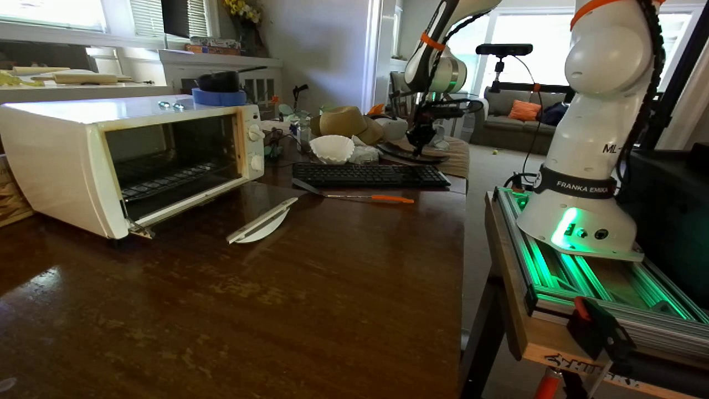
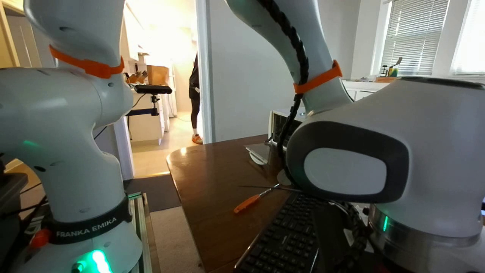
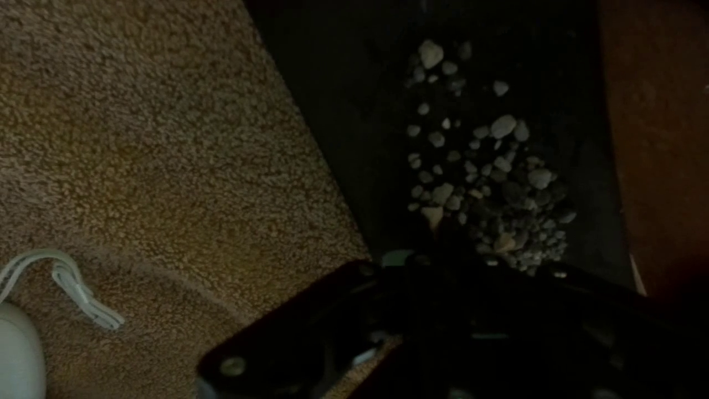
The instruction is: Remove two objects from the tray and place them on the counter.
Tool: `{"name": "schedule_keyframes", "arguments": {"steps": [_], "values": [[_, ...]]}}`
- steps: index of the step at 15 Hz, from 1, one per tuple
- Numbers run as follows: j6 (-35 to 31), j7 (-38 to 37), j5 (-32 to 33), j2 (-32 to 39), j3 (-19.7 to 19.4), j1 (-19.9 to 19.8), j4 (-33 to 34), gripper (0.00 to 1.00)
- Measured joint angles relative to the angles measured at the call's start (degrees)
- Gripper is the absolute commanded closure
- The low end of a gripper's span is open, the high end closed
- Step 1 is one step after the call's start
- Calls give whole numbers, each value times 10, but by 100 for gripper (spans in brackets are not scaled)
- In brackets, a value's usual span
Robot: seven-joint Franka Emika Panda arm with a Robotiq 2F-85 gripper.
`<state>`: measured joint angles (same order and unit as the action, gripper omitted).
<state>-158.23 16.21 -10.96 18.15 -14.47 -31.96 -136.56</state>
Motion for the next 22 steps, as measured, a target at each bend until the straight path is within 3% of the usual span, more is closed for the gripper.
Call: {"name": "schedule_keyframes", "arguments": {"steps": [10, 22], "values": [[22, 0, 6, -39, -14, 10, -1, 98], [41, 83, -25, -81, 39, 62, -48, 98]]}}
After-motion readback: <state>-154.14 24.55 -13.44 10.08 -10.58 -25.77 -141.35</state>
